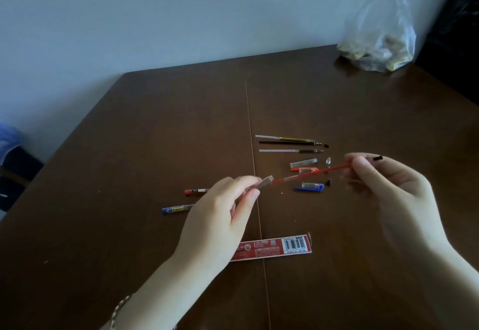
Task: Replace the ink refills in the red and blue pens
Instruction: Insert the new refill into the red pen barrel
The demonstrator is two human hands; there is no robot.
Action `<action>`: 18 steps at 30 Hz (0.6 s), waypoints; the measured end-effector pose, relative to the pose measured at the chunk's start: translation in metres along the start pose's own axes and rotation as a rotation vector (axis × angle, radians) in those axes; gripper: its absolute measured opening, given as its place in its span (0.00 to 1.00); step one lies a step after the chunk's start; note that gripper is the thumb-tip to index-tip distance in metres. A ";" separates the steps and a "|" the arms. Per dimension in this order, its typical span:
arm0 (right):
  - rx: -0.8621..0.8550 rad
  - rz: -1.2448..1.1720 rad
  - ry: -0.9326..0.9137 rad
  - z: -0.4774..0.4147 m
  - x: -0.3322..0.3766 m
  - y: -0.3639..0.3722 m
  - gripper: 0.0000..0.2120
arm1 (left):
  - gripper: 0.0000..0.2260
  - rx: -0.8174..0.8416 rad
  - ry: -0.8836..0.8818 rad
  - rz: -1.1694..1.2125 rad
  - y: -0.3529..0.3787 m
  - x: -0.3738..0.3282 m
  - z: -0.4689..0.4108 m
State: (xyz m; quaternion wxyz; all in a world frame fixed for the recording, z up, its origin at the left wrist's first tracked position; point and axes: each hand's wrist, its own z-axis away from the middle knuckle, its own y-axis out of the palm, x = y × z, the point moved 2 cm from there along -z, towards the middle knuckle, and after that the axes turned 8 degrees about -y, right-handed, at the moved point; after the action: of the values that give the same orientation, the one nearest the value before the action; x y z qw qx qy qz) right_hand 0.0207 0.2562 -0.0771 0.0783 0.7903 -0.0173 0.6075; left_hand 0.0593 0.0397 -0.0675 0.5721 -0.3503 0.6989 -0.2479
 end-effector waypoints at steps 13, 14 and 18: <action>-0.019 -0.167 0.027 0.000 -0.003 -0.002 0.08 | 0.17 0.016 -0.008 0.032 0.010 0.002 0.004; -0.019 -0.168 0.024 0.000 -0.004 -0.002 0.08 | 0.17 0.017 -0.011 0.034 0.009 0.002 0.004; -0.011 -0.169 0.023 0.000 -0.005 -0.002 0.08 | 0.16 0.017 -0.025 0.053 0.010 0.002 0.005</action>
State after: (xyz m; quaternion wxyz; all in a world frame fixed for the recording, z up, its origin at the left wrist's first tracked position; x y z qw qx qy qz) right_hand 0.0198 0.2581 -0.0820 0.1340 0.7814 0.0471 0.6076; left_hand 0.0614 0.0446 -0.0776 0.5902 -0.3298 0.6986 -0.2340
